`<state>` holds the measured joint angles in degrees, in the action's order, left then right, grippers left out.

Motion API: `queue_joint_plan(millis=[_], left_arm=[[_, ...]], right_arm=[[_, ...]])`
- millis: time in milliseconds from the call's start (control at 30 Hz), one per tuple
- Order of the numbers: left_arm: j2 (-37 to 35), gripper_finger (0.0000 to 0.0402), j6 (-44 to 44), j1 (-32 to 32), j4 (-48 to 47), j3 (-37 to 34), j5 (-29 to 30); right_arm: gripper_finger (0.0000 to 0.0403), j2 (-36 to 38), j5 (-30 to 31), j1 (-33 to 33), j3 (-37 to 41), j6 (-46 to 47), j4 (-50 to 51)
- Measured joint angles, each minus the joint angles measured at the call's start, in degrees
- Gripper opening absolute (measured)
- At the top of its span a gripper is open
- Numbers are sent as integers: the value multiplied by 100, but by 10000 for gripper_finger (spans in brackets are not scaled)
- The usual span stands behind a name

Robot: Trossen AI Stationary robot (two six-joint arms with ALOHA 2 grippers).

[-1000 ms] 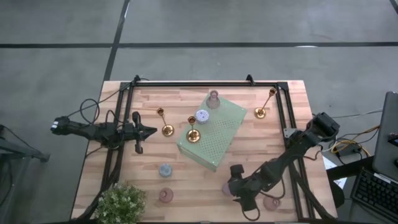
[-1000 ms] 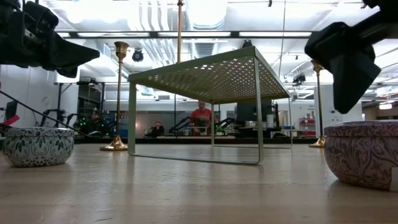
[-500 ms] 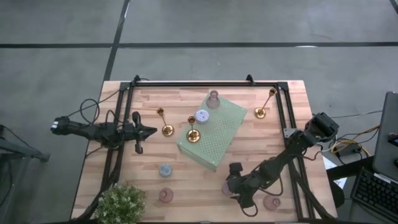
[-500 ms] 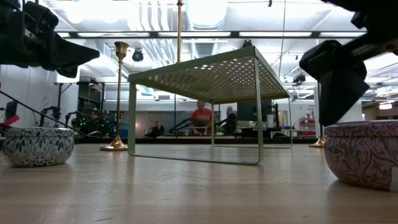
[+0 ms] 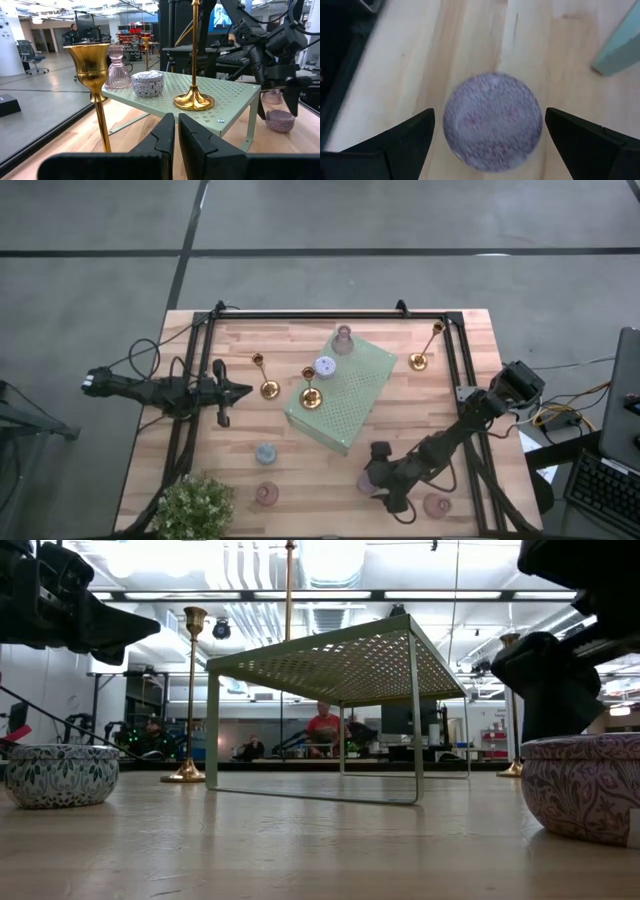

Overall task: Pick & Place candle stick holders
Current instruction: Put the purple scented candle aligned with the other scented candle on the shelf

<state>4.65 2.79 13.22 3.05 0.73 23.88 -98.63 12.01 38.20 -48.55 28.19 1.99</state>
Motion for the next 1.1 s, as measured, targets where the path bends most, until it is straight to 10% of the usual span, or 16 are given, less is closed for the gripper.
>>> queue_joint_plan(millis=[1100], left_arm=[[9,28,0,1,37,-5,0]], right_arm=[[302,-361,-50,15,132,10,-496]])
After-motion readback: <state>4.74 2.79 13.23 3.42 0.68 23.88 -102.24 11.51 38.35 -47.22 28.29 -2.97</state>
